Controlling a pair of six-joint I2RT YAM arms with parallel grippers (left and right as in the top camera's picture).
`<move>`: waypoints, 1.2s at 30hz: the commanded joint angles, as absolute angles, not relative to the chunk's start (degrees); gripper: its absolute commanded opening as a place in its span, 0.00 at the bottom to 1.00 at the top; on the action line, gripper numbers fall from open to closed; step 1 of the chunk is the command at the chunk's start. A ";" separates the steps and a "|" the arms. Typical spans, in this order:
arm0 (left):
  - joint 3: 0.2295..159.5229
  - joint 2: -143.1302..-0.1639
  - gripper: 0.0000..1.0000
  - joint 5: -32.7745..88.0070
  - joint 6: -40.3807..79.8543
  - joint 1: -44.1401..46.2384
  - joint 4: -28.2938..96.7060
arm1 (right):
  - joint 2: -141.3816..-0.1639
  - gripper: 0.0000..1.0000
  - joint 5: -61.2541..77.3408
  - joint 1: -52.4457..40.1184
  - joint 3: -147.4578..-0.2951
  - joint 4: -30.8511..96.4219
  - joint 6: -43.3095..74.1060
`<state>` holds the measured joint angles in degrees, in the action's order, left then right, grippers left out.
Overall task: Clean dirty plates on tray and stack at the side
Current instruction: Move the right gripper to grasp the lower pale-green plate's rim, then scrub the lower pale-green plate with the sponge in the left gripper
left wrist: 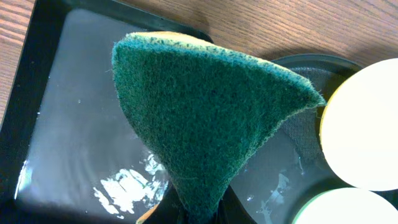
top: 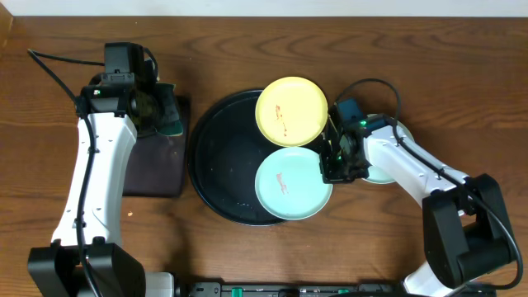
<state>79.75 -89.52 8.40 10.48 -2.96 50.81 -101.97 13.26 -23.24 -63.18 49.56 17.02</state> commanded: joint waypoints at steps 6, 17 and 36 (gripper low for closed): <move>79.92 -89.91 0.08 7.86 10.59 -3.20 50.78 | -102.13 0.01 18.48 -31.18 -65.08 42.37 27.42; 77.34 -89.91 0.07 7.86 10.59 -3.20 50.52 | -102.69 0.01 4.84 -40.14 -65.32 29.32 43.72; 74.35 -89.97 0.07 8.36 18.28 7.38 50.46 | -108.90 0.01 9.56 -37.95 -66.81 26.94 44.07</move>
